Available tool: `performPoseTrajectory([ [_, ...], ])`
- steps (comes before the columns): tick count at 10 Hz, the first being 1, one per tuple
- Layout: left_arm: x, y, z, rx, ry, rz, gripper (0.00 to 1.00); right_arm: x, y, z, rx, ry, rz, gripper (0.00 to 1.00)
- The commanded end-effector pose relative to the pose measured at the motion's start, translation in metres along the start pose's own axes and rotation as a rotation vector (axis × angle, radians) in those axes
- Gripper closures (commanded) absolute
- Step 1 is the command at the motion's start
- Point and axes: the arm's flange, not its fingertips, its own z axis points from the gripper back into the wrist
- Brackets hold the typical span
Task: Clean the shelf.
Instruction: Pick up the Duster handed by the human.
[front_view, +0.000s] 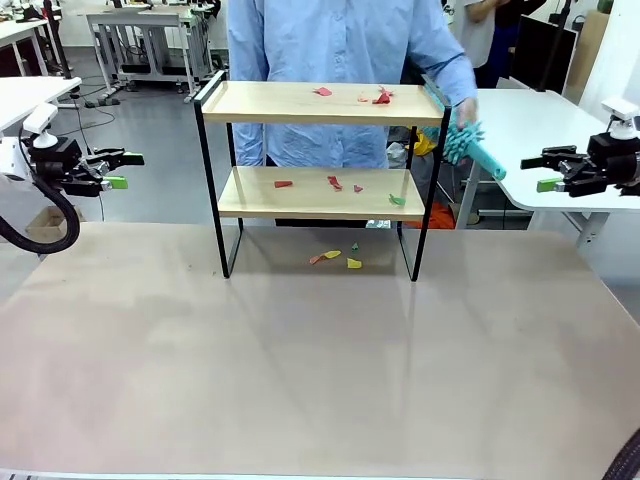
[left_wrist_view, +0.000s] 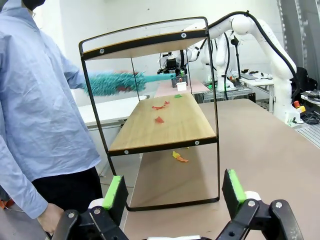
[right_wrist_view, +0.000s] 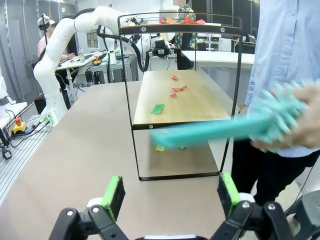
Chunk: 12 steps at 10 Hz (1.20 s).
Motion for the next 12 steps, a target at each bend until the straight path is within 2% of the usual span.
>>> performPoseTrajectory([
  [1,0.0011,-0.0011,-0.0001,-0.008,0.008,-0.007,0.0,0.0004,-0.0006,-0.0011,-0.002,0.0,0.007,0.0],
  [12,0.0011,-0.0011,-0.0001,-0.008,0.008,-0.007,0.0,0.0,0.0,0.0,0.0,0.0,0.0,0.0],
])
